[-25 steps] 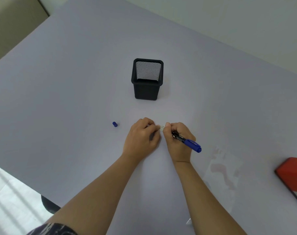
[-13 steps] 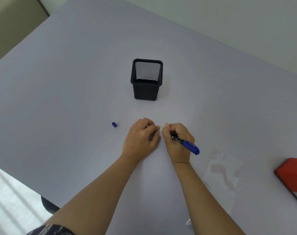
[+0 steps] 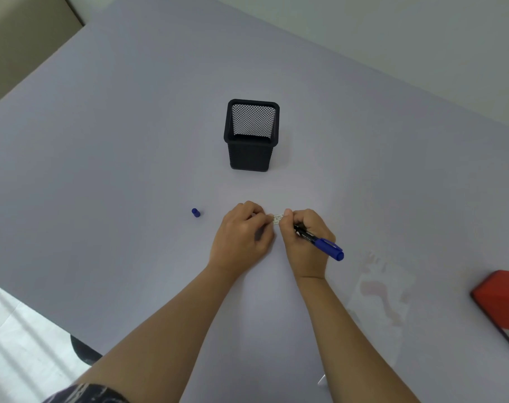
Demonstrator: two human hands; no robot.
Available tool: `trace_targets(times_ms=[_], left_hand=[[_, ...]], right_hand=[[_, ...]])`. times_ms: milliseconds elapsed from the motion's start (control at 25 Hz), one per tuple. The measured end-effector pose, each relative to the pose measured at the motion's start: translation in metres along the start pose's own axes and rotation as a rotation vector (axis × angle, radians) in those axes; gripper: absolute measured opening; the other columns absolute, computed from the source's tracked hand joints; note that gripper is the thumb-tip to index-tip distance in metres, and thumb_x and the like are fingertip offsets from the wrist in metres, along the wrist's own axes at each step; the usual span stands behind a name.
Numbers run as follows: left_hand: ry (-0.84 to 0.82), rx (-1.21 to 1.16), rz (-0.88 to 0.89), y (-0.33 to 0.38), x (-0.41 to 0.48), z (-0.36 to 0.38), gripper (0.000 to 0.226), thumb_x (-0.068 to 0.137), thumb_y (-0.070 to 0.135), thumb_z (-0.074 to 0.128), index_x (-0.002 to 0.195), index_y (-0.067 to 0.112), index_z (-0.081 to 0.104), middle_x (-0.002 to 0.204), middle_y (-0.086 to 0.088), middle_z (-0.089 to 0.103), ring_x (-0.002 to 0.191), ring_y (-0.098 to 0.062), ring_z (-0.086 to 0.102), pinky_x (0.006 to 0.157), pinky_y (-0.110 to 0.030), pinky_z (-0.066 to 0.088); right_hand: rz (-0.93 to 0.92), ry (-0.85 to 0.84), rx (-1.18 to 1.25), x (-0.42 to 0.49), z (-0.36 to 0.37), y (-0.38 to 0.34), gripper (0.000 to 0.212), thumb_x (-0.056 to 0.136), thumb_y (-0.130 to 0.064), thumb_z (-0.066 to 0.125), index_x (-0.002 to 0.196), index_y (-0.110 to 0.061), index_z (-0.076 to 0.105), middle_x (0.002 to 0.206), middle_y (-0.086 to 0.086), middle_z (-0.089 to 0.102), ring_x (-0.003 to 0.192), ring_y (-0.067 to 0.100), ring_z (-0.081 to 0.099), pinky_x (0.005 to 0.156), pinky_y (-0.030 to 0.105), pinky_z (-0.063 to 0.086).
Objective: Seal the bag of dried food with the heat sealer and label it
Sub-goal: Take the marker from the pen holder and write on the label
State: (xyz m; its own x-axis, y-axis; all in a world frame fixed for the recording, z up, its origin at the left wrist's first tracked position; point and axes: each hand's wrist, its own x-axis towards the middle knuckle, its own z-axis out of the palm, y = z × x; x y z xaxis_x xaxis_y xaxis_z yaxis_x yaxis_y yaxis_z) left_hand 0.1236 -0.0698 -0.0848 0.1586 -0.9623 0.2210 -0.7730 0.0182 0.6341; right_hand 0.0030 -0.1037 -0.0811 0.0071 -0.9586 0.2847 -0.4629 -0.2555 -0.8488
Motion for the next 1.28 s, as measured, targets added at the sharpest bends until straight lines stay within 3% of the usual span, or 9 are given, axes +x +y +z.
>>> trace_targets(times_ms=[400,640,720,840,920,1120,1200,1280], left_hand=[[0.004,-0.004,-0.016,0.002,0.001,-0.001,0.019,0.085,0.021,0.058,0.080,0.007,0.070,0.080,-0.005,0.062,0.067,-0.019,0.056,0.062,-0.031,0.047],[-0.081,-0.096,-0.125,0.002,0.010,-0.006,0.010,0.083,0.016,0.066,0.089,0.009,0.069,0.089,-0.002,0.061,0.070,-0.008,0.048,0.063,-0.016,0.042],[-0.088,-0.097,-0.147,0.004,0.011,-0.007,0.011,0.083,0.015,0.067,0.092,0.009,0.066,0.091,0.000,0.058,0.069,-0.010,0.048,0.062,-0.012,0.038],[-0.085,-0.103,-0.138,0.004,0.010,-0.007,0.009,0.083,0.013,0.067,0.089,0.007,0.068,0.091,-0.003,0.059,0.067,-0.015,0.052,0.062,-0.016,0.043],[-0.081,-0.107,-0.118,0.003,0.008,-0.007,0.010,0.084,0.013,0.066,0.089,0.005,0.071,0.091,-0.004,0.061,0.069,-0.011,0.051,0.065,-0.009,0.039],[-0.087,-0.145,-0.137,0.006,0.006,-0.014,0.013,0.090,0.010,0.059,0.095,0.004,0.069,0.096,-0.007,0.061,0.078,-0.003,0.047,0.070,-0.007,0.037],[-0.035,-0.170,-0.120,0.014,0.009,-0.027,0.018,0.092,0.008,0.053,0.101,0.003,0.067,0.101,-0.010,0.060,0.084,-0.003,0.047,0.074,-0.003,0.037],[0.073,-0.100,-0.017,0.027,0.001,-0.050,0.020,0.090,0.007,0.051,0.103,0.003,0.066,0.103,-0.011,0.059,0.085,-0.008,0.052,0.072,-0.007,0.042]], right_hand=[[0.102,0.086,0.078,0.002,-0.001,0.000,0.035,0.084,-0.032,0.055,0.062,-0.004,0.054,0.057,0.008,0.058,0.060,0.019,0.053,0.054,0.008,0.041],[0.264,0.098,0.211,0.005,-0.004,-0.005,0.026,0.081,-0.044,0.057,0.061,-0.028,0.048,0.056,0.006,0.059,0.052,0.017,0.056,0.052,0.020,0.047],[0.297,0.098,0.243,0.006,-0.006,-0.008,0.027,0.081,-0.044,0.058,0.062,-0.027,0.049,0.056,0.008,0.060,0.053,0.020,0.058,0.053,0.020,0.048],[0.382,0.130,0.310,0.008,-0.011,-0.011,0.031,0.087,-0.032,0.062,0.062,-0.019,0.051,0.051,-0.001,0.060,0.049,0.010,0.058,0.054,0.015,0.048],[0.468,0.165,0.388,0.014,-0.017,-0.011,0.031,0.091,-0.024,0.057,0.062,-0.014,0.051,0.049,-0.006,0.061,0.047,0.006,0.056,0.054,0.016,0.049],[0.616,0.188,0.572,0.018,-0.033,-0.029,0.037,0.094,-0.028,0.052,0.060,-0.014,0.047,0.050,-0.008,0.059,0.044,0.003,0.051,0.050,0.015,0.047],[0.689,0.150,0.597,0.016,-0.038,-0.045,0.037,0.093,-0.030,0.052,0.060,-0.014,0.048,0.047,-0.009,0.055,0.044,0.002,0.050,0.052,0.014,0.048],[0.745,0.152,0.654,0.008,-0.056,-0.069,0.037,0.093,-0.032,0.051,0.061,-0.013,0.049,0.045,-0.009,0.053,0.044,0.003,0.052,0.052,0.013,0.049]])
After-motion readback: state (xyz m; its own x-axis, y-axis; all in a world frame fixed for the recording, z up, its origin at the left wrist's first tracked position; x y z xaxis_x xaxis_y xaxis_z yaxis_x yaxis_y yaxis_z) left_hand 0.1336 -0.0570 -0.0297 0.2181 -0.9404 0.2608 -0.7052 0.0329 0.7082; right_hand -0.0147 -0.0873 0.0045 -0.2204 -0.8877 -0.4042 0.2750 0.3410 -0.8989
